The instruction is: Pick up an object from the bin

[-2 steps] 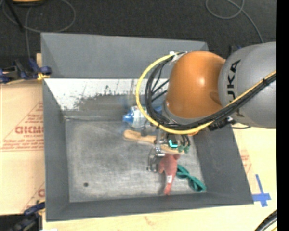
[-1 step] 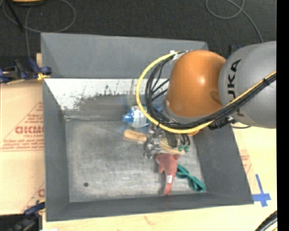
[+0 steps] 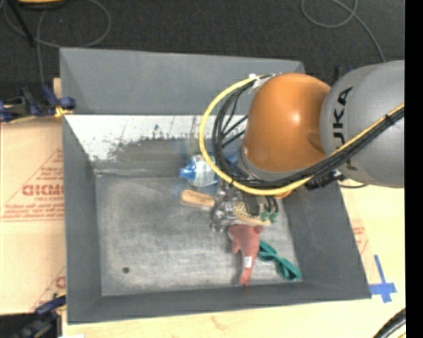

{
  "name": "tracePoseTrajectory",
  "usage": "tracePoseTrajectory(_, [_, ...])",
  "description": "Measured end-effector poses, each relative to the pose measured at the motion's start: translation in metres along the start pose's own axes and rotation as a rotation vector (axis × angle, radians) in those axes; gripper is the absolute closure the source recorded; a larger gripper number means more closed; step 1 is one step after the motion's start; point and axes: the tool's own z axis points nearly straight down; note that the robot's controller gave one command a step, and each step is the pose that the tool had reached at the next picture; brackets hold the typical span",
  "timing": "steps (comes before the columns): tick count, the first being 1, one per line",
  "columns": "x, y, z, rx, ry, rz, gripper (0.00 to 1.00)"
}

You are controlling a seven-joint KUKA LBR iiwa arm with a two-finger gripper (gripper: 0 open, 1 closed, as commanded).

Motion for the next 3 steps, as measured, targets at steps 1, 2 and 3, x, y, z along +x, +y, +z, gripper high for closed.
tracePoseTrajectory(1, [0.001, 0.005, 0.043, 0.002, -0.006, -0.038, 1.00])
tracePoseTrajectory(2, [0.002, 0.006, 0.087, 0.001, 0.002, -0.045, 1.00])
tracePoseTrajectory(3, [0.009, 0.013, 0.093, 0.001, 0.005, -0.020, 1.00])
